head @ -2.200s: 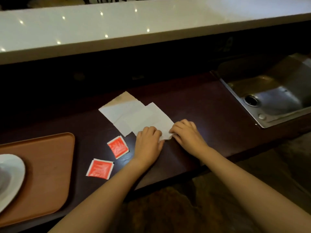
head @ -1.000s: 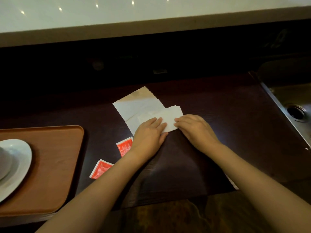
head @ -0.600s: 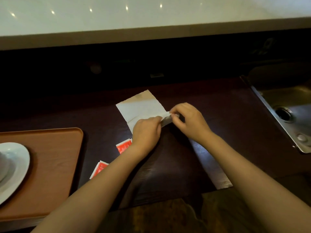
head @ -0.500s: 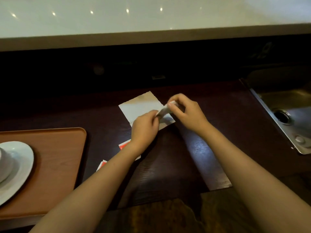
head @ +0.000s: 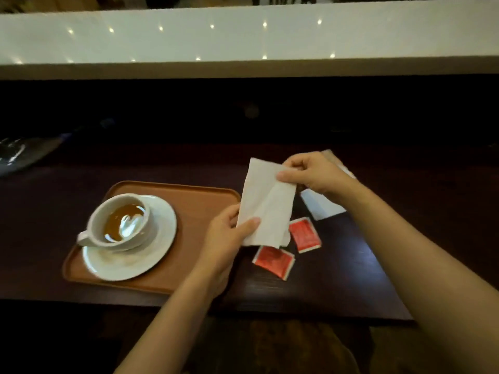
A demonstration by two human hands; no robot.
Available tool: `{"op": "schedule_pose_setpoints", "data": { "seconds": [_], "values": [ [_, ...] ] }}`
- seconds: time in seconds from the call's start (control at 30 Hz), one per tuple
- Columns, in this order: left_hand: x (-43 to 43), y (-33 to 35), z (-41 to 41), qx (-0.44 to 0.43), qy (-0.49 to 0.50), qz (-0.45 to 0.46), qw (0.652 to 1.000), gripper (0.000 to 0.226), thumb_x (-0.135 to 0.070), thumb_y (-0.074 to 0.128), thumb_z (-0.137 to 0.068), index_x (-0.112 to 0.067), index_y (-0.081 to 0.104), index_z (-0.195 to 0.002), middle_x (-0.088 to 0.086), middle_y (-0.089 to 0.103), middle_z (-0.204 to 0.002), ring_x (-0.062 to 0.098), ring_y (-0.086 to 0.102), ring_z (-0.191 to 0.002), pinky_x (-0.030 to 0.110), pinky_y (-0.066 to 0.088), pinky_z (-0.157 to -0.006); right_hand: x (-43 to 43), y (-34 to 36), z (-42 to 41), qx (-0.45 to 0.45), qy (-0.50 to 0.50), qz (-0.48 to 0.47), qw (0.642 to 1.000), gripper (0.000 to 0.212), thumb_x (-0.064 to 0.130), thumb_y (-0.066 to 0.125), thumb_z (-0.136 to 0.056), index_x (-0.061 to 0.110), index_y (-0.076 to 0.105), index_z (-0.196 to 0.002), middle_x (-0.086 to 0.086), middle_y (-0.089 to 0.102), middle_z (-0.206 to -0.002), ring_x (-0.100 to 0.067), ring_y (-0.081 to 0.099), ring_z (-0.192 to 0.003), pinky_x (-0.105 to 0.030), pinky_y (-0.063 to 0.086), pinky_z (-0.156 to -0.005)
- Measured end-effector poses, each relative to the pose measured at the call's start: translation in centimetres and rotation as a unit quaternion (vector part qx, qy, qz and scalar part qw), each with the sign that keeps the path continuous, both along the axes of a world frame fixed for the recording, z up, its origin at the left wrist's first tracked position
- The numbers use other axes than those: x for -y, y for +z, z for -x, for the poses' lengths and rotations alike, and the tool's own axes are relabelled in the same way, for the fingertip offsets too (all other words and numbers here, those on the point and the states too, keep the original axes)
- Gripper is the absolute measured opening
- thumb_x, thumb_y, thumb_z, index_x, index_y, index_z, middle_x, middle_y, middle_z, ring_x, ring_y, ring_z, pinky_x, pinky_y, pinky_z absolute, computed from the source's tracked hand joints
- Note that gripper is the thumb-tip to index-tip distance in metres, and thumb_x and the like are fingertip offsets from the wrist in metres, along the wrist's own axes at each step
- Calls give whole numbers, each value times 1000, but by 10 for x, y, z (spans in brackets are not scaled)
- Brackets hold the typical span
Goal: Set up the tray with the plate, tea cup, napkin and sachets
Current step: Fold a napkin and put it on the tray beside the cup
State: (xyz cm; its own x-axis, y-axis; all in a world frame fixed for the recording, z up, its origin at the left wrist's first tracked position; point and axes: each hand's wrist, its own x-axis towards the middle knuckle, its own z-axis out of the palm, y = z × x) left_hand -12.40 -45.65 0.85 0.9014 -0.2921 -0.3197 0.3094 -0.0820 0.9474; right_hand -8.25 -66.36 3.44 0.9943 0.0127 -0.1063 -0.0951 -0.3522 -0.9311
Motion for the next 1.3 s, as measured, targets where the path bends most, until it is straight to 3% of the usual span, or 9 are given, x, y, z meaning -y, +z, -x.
{"op": "schedule_pose_setpoints", "data": {
  "seconds": [0.1,0.23,0.43,0.57,0.73,0.87,1.0,1.1,1.3],
  "values": [
    [-43,-13,11,-6,46,-75,996,25,-23,64,-82,-24,58,-107,-5,68,-106,3,67,-83,13,51,-55,-47,-21,-13,-27,18,29,999,5,14,69,-78,12,67,-74,4,63,-59,0,55,-48,-11,43,-45],
    [-72,-30,8,38,119,-223,967,34,-28,63,-83,-24,53,-116,-1,61,-122,10,54,-101,27,44,-84,-90,-48,-28,-43,7,88,995,4,19,67,-79,15,68,-77,-2,67,-74,-12,61,-67,-25,48,-61],
    [-74,-45,7,144,126,-339,921,45,-24,59,-84,-19,47,-127,2,56,-130,18,51,-120,30,39,-99,-116,-71,-42,25,-48,258,965,7,22,62,-80,17,67,-81,-5,65,-91,-22,57,-90,-31,42,-73],
    [-74,-47,16,207,111,-392,890,46,-24,57,-85,-16,46,-129,4,56,-129,18,50,-118,25,38,-94,-124,-79,-45,87,-45,335,937,16,23,59,-80,15,67,-92,-8,61,-97,-27,47,-101,-38,36,-87],
    [-75,-35,27,306,100,-427,845,34,-20,57,-84,-14,56,-118,7,57,-126,22,48,-116,29,41,-91,-105,-71,-37,131,-17,315,940,29,24,63,-83,15,58,-110,-8,57,-104,-25,46,-102,-34,38,-86],
    [-49,-19,14,314,30,-399,861,37,-26,52,-87,-20,50,-124,1,50,-136,18,38,-126,33,33,-102,-43,-63,-7,119,-27,354,927,35,23,61,-84,11,55,-116,-13,60,-116,-32,48,-110,-37,34,-95],
    [3,-15,0,355,-70,-351,863,42,-25,50,-89,-17,46,-130,2,46,-141,19,34,-131,34,29,-108,29,-66,37,23,-56,412,909,49,25,65,-81,11,50,-125,-15,55,-129,-37,44,-122,-47,34,-103],
    [53,-23,-7,400,-172,-346,831,47,-25,50,-88,-15,42,-133,5,40,-145,22,31,-134,35,26,-109,64,-73,63,-55,-24,460,886,59,35,60,-83,16,38,-135,-10,39,-146,-31,32,-134,-48,27,-110],
    [122,-50,-16,406,-376,-389,736,75,-46,53,-84,-15,19,-144,11,15,-155,26,9,-143,37,6,-116,81,-75,101,-39,-4,462,886,58,45,54,-84,26,37,-136,1,36,-148,-23,31,-133,-43,25,-108]
  ]
}}
